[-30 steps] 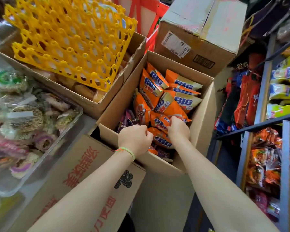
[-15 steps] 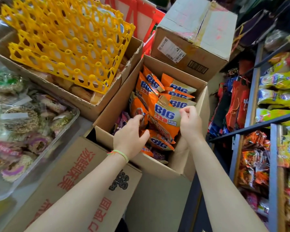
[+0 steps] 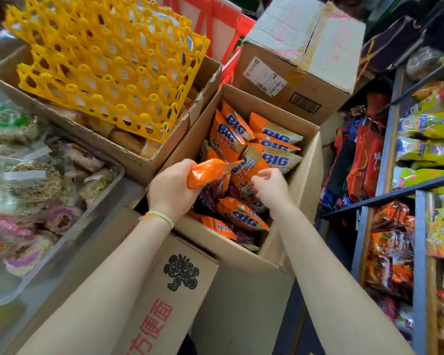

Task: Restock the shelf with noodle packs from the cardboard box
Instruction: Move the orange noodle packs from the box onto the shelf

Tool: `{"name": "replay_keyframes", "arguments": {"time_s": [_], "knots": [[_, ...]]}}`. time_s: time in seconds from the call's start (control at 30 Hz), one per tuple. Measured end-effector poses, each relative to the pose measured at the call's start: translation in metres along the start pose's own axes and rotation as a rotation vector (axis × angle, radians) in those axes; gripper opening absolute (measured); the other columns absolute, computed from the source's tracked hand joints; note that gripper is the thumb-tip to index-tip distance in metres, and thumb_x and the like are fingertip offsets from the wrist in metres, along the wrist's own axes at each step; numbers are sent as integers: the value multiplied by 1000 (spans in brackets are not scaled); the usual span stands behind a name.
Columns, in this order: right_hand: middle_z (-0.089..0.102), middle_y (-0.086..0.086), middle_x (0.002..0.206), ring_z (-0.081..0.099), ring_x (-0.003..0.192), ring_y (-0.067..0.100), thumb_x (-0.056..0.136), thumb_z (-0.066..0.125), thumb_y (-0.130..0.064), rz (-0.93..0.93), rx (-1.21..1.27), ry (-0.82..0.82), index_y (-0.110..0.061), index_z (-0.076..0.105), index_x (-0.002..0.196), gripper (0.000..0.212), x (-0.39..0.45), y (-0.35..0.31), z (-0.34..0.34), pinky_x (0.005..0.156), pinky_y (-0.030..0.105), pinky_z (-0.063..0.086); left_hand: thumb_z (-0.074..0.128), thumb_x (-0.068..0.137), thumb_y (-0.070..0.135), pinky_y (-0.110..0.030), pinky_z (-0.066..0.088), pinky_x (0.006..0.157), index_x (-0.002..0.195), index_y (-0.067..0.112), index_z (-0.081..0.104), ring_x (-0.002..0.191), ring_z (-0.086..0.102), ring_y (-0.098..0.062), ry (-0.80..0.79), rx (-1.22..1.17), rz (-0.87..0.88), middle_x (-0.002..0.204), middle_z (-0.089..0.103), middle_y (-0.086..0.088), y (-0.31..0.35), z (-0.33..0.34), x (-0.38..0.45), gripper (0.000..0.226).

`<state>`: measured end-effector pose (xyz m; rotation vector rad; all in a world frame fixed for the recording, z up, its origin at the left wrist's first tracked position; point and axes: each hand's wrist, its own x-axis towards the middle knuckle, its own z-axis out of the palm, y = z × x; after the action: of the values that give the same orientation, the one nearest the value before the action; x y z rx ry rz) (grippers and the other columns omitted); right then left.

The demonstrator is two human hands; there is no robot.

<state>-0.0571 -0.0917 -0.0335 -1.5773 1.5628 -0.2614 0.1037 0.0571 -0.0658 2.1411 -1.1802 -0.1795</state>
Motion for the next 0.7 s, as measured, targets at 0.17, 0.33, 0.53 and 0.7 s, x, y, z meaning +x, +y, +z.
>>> {"name": "replay_keyframes", "arguments": {"time_s": [0.17, 0.33, 0.53, 0.7], "knots": [[57, 10, 128, 57, 113, 28, 89, 67, -20, 49, -590, -212, -12, 49, 131, 47, 18, 36, 43, 87, 37, 49, 66, 88, 49, -26, 39, 58, 103, 22, 58, 77, 67, -25, -46, 95, -94, 91, 69, 2, -12, 12, -1, 32], [56, 11, 129, 55, 118, 33, 94, 61, -18, 23, -912, -132, -18, 43, 135, 45, 22, 57, 64, 91, 44, 47, 63, 90, 53, -24, 39, 58, 105, 22, 56, 77, 67, -21, -58, 79, -110, 93, 68, 3, -15, 13, 4, 35], [64, 1, 96, 61, 90, 25, 94, 58, -16, -2, -804, -60, -19, 68, 102, 13, 24, 54, 55, 70, 32, 48, 62, 90, 53, -22, 40, 58, 104, 23, 57, 75, 66, -18, -56, 58, -112, 92, 68, 5, -14, 17, 9, 34], [69, -4, 88, 65, 84, 18, 98, 57, -31, -228, -604, 63, -22, 71, 88, 19, 0, 39, 33, 70, 35, 57, 63, 91, 50, -23, 40, 58, 105, 22, 57, 75, 65, -19, -64, 79, -121, 92, 68, 4, -12, 17, 11, 32]]}}
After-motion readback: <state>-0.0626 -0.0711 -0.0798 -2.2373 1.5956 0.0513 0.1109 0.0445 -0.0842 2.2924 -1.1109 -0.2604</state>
